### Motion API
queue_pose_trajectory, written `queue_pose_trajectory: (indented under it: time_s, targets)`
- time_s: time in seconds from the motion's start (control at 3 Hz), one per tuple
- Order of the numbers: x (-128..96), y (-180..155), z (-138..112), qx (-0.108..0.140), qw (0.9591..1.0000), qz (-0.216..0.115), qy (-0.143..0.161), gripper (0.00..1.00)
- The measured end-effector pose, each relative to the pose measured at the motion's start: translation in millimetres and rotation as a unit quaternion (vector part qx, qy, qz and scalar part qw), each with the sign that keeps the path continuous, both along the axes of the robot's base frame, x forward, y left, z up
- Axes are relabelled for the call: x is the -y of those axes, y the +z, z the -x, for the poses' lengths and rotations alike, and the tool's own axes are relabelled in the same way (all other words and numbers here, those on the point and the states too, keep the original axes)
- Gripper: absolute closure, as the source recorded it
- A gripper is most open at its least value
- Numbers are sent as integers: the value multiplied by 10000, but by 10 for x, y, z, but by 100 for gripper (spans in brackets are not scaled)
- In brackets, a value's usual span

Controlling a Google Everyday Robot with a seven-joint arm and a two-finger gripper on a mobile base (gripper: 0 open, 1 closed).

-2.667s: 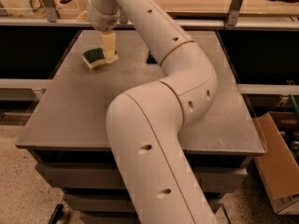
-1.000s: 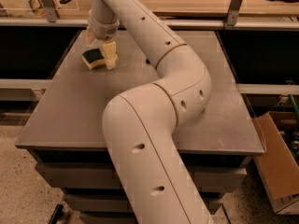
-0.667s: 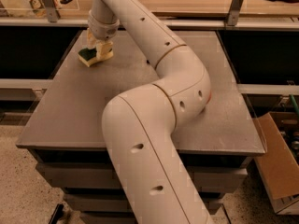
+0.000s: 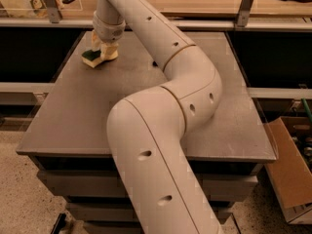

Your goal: Move sponge near apple

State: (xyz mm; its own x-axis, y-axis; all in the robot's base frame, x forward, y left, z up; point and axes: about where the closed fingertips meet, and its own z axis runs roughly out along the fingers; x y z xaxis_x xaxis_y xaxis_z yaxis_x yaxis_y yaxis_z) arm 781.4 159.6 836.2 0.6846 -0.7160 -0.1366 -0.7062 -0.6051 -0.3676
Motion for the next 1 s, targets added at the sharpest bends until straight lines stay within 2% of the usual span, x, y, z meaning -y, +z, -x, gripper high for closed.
queue_pose_trajectory:
  time_s: [0.33, 0.67, 1.0]
  targets:
    - [109, 111, -35, 147, 9997, -28, -186, 100]
    - [357, 328, -79, 438, 9972, -120, -598, 100]
    - [648, 540, 9, 755, 9923, -595, -780, 100]
